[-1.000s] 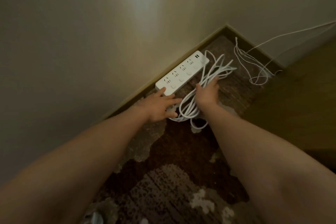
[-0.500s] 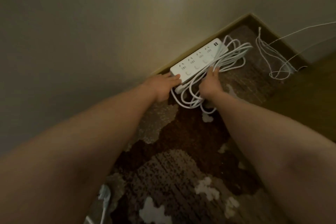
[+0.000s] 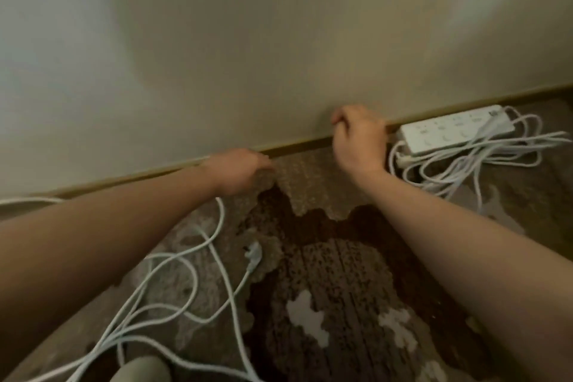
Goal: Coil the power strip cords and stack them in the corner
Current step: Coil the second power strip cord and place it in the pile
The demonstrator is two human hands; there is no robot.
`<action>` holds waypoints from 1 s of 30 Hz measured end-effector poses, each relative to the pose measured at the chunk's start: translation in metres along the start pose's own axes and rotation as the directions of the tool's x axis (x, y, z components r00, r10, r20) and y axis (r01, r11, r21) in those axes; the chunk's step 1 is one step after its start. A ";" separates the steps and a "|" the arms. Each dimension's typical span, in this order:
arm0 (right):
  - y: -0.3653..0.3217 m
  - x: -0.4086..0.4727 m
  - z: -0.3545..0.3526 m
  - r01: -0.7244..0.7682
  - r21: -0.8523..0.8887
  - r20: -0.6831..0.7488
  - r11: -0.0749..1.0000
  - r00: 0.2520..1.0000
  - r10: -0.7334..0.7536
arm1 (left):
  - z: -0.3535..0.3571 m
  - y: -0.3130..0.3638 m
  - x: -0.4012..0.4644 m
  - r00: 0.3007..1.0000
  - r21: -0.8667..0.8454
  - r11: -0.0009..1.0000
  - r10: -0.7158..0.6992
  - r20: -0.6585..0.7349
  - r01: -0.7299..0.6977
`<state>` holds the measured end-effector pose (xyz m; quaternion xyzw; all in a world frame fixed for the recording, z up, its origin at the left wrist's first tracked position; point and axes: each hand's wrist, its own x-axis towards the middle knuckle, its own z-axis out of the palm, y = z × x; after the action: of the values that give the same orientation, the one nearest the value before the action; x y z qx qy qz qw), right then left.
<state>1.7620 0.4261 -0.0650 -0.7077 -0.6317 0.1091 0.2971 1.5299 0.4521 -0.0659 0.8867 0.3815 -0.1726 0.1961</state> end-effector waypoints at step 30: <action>-0.291 -0.145 0.230 0.816 -0.003 0.938 0.578 0.203 -0.282 | 0.186 -0.232 -0.390 0.840 -0.093 0.837 -0.529 0.119 0.540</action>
<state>1.3732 0.3592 -0.1189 -0.3013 -0.9065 0.1600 -0.2490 1.0743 0.2718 -0.0991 0.7226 0.6146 -0.2359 0.2110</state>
